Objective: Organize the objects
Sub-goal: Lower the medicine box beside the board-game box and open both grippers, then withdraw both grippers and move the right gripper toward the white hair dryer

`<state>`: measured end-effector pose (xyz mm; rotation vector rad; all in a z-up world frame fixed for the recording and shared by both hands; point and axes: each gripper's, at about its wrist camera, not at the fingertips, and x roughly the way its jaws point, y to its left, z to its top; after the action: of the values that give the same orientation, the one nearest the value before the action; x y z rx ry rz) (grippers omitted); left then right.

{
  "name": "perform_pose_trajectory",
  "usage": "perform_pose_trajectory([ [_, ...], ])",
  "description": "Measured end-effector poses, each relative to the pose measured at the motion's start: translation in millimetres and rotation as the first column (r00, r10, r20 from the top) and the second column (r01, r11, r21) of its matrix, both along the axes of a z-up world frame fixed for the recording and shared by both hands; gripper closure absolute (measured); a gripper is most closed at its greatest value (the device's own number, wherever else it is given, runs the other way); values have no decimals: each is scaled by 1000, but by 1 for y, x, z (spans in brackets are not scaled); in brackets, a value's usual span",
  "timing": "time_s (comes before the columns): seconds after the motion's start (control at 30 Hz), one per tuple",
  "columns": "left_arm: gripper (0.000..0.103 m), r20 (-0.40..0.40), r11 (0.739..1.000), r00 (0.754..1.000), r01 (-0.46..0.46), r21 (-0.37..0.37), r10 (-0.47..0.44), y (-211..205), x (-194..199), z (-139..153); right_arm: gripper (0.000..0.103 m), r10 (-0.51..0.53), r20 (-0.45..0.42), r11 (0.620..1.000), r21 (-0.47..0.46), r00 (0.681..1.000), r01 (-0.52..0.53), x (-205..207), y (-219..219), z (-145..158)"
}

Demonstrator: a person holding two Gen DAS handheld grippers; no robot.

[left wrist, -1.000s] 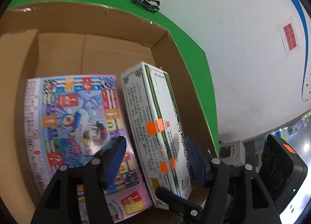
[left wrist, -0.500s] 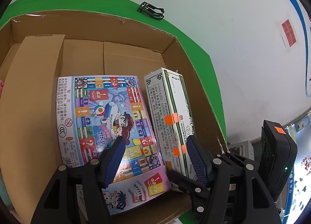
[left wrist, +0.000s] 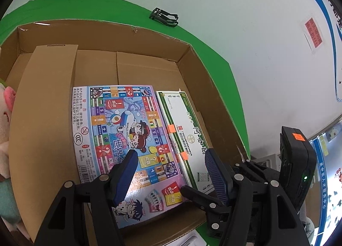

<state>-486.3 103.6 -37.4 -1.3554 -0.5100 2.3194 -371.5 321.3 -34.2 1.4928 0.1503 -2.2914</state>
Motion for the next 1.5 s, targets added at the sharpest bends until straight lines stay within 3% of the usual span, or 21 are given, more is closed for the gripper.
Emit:
perform_pose_trajectory([
  [0.13,40,-39,999,999,-5,-33,4,1,3,3,26,-7,-32,1000,-26,999,6,6,1,6],
  [0.23,40,-158,994,986,-68,-86,54,-10,36,22,14,-25,-116,1000,-7,993,24,18,2,16],
  [0.3,34,-288,984,954,-123,-132,80,-13,61,44,0,-42,-192,999,6,981,44,32,5,26],
  [0.33,30,-330,979,940,-141,-145,86,-14,71,51,1,-51,-221,999,5,974,53,39,6,30],
  [0.4,12,-445,963,890,-200,-178,103,-16,101,71,1,-70,-286,997,11,956,77,55,11,40],
  [0.47,1,-523,946,845,-251,-208,109,-14,124,84,1,-89,-361,994,22,928,104,74,15,49],
  [0.57,0,-590,937,802,-275,-216,99,-12,162,98,1,-115,-416,993,-12,902,121,97,22,59],
  [0.67,0,-589,939,803,-266,-219,91,-5,183,104,1,-127,-415,992,-53,901,116,110,27,60],
  [0.93,0,-583,943,807,-259,-211,91,8,195,104,1,-103,-382,992,-101,918,69,120,28,65],
  [1.13,0,-544,924,829,-301,-238,130,-3,174,85,1,-37,-309,990,-138,950,-7,74,13,66],
  [1.2,0,-536,911,833,-321,-259,141,-7,167,76,1,-23,-288,996,-85,957,-2,46,3,60],
  [1.4,0,-495,916,856,-310,-256,151,-23,154,54,1,1,-160,996,93,987,14,-7,-19,15],
  [1.5,0,-486,921,858,-309,-238,163,-31,151,49,1,-39,-100,996,76,994,47,-13,-15,2],
])
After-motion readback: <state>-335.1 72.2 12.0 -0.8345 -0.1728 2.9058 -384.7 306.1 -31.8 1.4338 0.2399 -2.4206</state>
